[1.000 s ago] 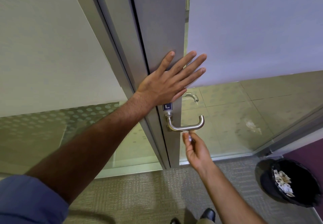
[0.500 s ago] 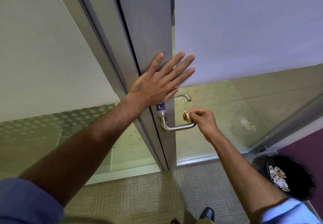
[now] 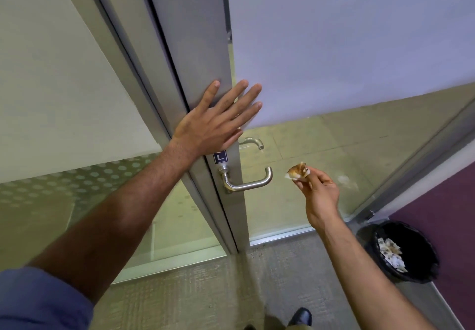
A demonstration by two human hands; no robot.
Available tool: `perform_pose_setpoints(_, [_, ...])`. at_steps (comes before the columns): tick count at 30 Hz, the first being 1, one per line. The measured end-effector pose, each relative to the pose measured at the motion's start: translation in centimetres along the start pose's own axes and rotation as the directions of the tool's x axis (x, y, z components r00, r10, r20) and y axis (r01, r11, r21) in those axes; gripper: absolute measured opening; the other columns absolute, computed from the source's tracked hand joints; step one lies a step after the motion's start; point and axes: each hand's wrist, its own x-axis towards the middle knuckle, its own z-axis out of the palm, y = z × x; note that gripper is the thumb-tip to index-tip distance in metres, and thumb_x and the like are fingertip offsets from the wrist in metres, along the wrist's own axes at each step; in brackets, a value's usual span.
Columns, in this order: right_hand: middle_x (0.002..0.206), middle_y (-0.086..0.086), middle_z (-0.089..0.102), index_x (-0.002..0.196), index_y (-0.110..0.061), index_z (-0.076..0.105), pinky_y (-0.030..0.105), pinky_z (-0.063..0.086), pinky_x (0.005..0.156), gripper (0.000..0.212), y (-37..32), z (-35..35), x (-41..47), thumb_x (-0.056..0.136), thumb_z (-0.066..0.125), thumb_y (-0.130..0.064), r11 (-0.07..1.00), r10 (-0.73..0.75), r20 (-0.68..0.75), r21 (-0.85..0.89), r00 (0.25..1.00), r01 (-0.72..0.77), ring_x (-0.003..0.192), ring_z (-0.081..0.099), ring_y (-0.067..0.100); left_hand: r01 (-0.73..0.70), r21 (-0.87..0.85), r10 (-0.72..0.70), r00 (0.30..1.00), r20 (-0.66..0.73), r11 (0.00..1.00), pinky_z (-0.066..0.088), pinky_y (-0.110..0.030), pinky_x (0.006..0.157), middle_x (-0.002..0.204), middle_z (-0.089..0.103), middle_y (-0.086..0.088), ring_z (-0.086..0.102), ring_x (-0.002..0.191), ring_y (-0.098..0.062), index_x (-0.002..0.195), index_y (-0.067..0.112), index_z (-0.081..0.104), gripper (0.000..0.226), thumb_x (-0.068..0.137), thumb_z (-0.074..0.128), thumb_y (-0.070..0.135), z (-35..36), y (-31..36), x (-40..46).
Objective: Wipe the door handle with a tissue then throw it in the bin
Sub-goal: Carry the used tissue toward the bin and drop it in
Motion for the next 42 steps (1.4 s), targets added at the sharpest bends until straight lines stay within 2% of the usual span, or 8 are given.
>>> perform_pose_setpoints(4, [0.08,0.005,0.077,0.093,-0.005,0.068,0.027,0.06,0.071,0.002,-2.7,-3.1,-0.6,0.091,0.067,-0.004,0.999,-0.012,-0.012,0.03,1.0,0.012,0.078,0.073,0.019,0.225,-0.33,-0.261,0.963,-0.066,0.917,0.003,-0.054,0.125,0.172,0.027,-0.013,0.024,0.158,-0.034,0.166,0.015,0.042,0.067,0.106,0.057,0.042,-1.2,1.7,0.4])
perform_pose_setpoints(9, [0.09,0.01,0.077,0.111,-0.003,0.067,0.024,0.06,0.071,0.019,-6.8,-8.1,0.2,0.094,0.061,0.002,0.999,-0.048,-0.047,0.002,0.998,0.048,0.083,0.074,0.018,0.358,-0.661,-0.429,0.901,0.061,0.659,0.013,-0.048,0.126,0.169,0.033,-0.015,0.026,0.157,-0.035,0.163,0.011,0.039,0.076,0.098,0.068,0.037,-4.0,9.2,3.0])
perform_pose_setpoints(21, [0.082,0.0,0.079,0.09,-0.009,0.079,0.026,0.056,0.076,0.019,-14.7,-30.6,8.8,0.085,0.066,0.004,0.876,-0.13,-0.128,-0.479,0.983,0.053,0.079,0.072,0.012,0.501,-0.852,-0.105,0.866,0.49,0.155,0.014,-0.039,0.127,0.171,0.029,-0.004,0.015,0.161,-0.018,0.164,0.006,0.041,0.077,0.103,0.049,0.053,-10.0,38.4,18.8])
perform_pose_setpoints(24, [0.07,0.002,0.074,0.086,-0.005,0.078,0.023,0.053,0.063,0.023,-15.3,-36.7,11.8,0.085,0.062,0.011,0.852,-0.075,-0.22,-0.522,0.973,-0.052,0.063,0.067,0.007,0.501,-0.856,-0.007,0.864,0.504,0.127,0.031,-0.052,0.121,0.168,0.035,-0.014,0.027,0.157,-0.031,0.161,0.0,0.044,0.076,0.105,0.048,0.051,-9.8,44.9,22.1])
perform_pose_setpoints(28, [0.081,0.008,0.072,0.095,0.004,0.074,0.012,0.048,0.048,0.019,-14.5,-45.4,16.5,0.085,0.059,0.012,0.802,-0.025,-0.382,-0.559,0.924,-0.209,0.056,0.065,0.002,0.535,-0.842,0.137,0.831,0.539,0.065,0.023,-0.051,0.125,0.172,0.025,-0.007,0.018,0.16,-0.025,0.166,0.007,0.037,0.079,0.104,0.042,0.055,-8.1,53.6,25.4])
perform_pose_setpoints(31, [0.095,0.017,0.072,0.092,0.004,0.073,0.014,0.052,0.06,0.017,-10.5,-53.8,21.5,0.082,0.062,0.013,0.747,-0.044,-0.471,-0.601,0.881,-0.284,0.076,0.066,0.016,0.498,-0.866,0.24,0.837,0.492,0.038,0.025,-0.051,0.123,0.172,0.025,-0.006,0.022,0.158,-0.027,0.165,0.007,0.04,0.077,0.102,0.044,0.052,-4.8,62.7,27.1])
perform_pose_setpoints(35, [0.083,0.008,0.073,0.072,-0.021,0.068,0.039,0.057,0.083,0.024,-2.6,-62.8,27.6,0.077,0.07,0.002,0.62,-0.002,-0.576,-0.642,0.818,-0.451,0.081,0.067,0.024,0.474,-0.88,0.293,0.839,0.459,0.022,0.026,-0.054,0.122,0.17,0.029,-0.008,0.024,0.157,-0.028,0.164,0.007,0.041,0.075,0.103,0.044,0.052,-0.8,74.6,27.7])
perform_pose_setpoints(42, [0.093,0.009,0.074,0.087,-0.015,0.072,0.032,0.053,0.079,0.01,8.6,-72.8,35.9,0.081,0.071,-0.007,0.583,-0.101,-0.626,-0.667,0.773,-0.464,0.086,0.068,0.026,0.542,-0.836,0.348,0.77,0.535,0.087,-0.02,-0.024,0.121,0.173,-0.007,0.009,-0.025,0.155,-0.002,0.171,0.025,0.009,0.084,0.101,0.022,0.07,4.4,88.7,25.7])
